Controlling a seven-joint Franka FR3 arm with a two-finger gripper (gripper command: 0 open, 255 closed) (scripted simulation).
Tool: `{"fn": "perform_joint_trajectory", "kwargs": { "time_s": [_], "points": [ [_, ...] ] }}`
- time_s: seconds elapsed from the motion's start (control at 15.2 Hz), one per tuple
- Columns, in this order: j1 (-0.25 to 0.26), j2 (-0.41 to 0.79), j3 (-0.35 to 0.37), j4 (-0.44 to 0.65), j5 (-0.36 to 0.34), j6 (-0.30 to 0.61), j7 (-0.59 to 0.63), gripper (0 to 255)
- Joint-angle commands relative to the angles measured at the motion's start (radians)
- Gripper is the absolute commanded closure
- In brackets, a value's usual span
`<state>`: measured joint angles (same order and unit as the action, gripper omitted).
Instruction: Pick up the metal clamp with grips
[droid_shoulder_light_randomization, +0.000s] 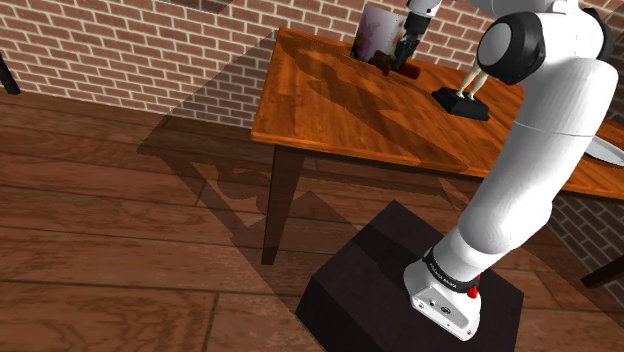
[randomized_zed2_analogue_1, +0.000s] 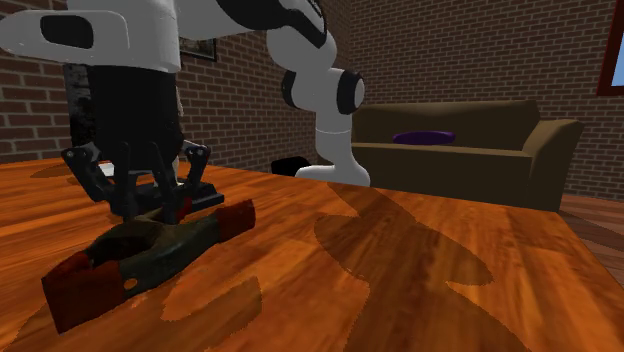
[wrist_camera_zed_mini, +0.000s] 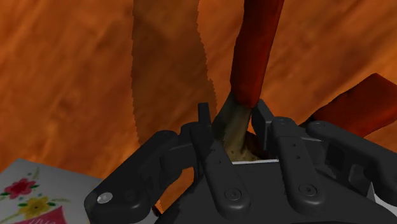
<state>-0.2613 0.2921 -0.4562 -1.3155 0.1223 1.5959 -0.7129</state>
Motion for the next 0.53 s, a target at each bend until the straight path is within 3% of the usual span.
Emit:
{"fn": "perform_joint_trajectory", "kwargs": {
  "time_s": [0.0, 0.46],
  "points": [
    [-0.005, 0.011, 0.000, 0.041, 0.005, -0.031, -0.001, 255],
    [-0.030, 0.053, -0.002, 0.187, 0.024, -0.137, -0.005, 255]
  ]
}}
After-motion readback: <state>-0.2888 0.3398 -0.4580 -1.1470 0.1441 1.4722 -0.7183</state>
